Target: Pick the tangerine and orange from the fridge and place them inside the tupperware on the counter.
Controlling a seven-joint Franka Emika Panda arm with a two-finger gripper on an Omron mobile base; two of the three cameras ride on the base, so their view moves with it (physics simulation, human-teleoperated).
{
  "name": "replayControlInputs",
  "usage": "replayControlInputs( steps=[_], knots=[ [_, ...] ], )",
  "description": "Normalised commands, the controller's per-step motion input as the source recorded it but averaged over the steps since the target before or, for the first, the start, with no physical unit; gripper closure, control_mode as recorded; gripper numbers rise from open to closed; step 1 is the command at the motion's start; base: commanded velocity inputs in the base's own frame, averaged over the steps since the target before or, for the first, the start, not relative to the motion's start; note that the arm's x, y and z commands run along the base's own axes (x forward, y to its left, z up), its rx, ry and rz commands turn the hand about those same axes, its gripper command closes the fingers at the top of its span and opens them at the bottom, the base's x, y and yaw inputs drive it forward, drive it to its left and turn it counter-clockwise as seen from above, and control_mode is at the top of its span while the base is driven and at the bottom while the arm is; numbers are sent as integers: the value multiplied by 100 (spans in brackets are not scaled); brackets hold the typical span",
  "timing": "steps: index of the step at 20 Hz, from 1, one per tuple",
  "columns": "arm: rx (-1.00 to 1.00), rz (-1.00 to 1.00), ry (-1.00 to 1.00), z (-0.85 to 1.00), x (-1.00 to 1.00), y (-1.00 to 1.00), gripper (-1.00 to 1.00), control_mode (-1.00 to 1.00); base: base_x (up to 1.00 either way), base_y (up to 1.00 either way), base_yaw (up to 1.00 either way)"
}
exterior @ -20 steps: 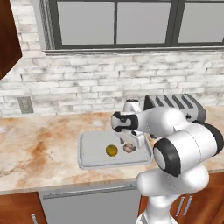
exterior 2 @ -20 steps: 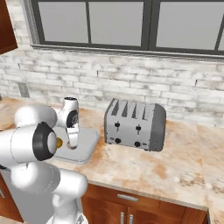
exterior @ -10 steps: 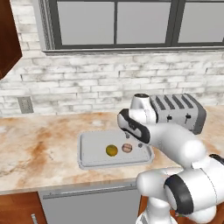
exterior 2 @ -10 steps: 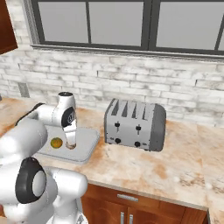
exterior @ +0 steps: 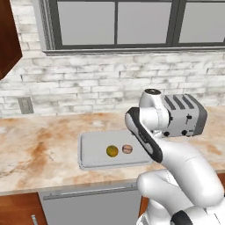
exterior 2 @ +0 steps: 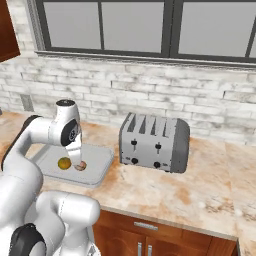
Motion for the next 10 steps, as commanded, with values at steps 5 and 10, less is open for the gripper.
replayControlInputs(
  steps=[5,10],
  knots=[
    [0,0,0,62,-12,0,-100,-100,0,0,0],
    [0,8,0,62,-14,0,-100,-100,0,0,0]
  ],
)
